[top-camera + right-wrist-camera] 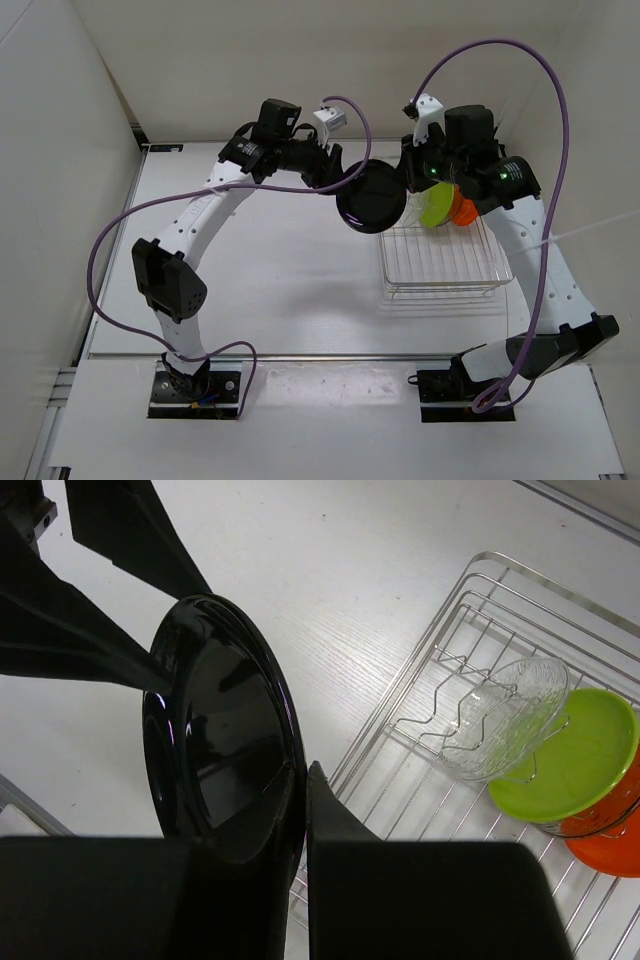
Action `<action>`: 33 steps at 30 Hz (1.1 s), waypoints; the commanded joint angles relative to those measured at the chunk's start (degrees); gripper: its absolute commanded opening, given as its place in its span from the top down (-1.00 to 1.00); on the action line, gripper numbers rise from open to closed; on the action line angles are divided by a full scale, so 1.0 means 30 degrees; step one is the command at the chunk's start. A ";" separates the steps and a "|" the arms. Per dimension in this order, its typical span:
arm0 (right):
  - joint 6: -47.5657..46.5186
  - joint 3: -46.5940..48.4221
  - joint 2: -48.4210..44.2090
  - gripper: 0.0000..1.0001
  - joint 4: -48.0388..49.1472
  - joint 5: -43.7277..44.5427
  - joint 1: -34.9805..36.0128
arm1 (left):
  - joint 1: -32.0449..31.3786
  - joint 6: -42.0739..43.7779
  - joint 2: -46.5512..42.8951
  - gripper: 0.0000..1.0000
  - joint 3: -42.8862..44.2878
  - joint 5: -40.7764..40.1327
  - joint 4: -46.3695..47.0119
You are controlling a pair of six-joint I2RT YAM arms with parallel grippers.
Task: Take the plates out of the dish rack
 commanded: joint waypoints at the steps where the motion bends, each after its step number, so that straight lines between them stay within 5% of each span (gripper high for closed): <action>1: 0.0394 0.0399 -0.0404 0.99 0.0556 -0.0645 -0.0087 | -0.0196 0.0199 -0.0227 -0.30 0.0426 0.0164 0.0003; 6: 0.0394 0.0577 -0.0228 0.99 0.0380 -0.0645 -0.0087 | -0.0196 0.0199 -0.0051 0.04 0.0428 0.0342 0.0003; 11: 0.0394 0.0577 -0.0054 0.99 0.0380 -0.0645 -0.0087 | -0.0372 0.0199 0.0124 0.78 0.0428 0.0547 -0.0173; 21: 0.0570 0.0577 -0.0052 0.96 0.0380 -0.0059 -0.0087 | -0.0547 -0.0913 0.0126 0.78 0.0166 0.0197 0.0587; 24: 0.0570 0.0401 -0.0052 0.50 0.0380 0.0117 -0.0087 | -0.0547 -0.0915 -0.0283 0.78 -0.0563 -0.0767 0.0764; 26: 0.0570 0.0196 -0.0052 -0.35 0.0380 0.0349 -0.0087 | -0.0547 -0.0915 -0.0779 0.78 -0.1295 -0.1441 0.0967; 29: 0.0570 0.0020 0.0122 -0.98 0.0554 0.1284 -0.0087 | -0.0344 -0.0680 -0.1339 0.78 -0.2205 -0.2525 0.1145; 33: 0.0920 0.0484 0.0502 -0.98 0.0556 0.4621 -0.0261 | 0.1002 -0.0797 -0.0908 0.78 -0.3146 -0.5688 0.1848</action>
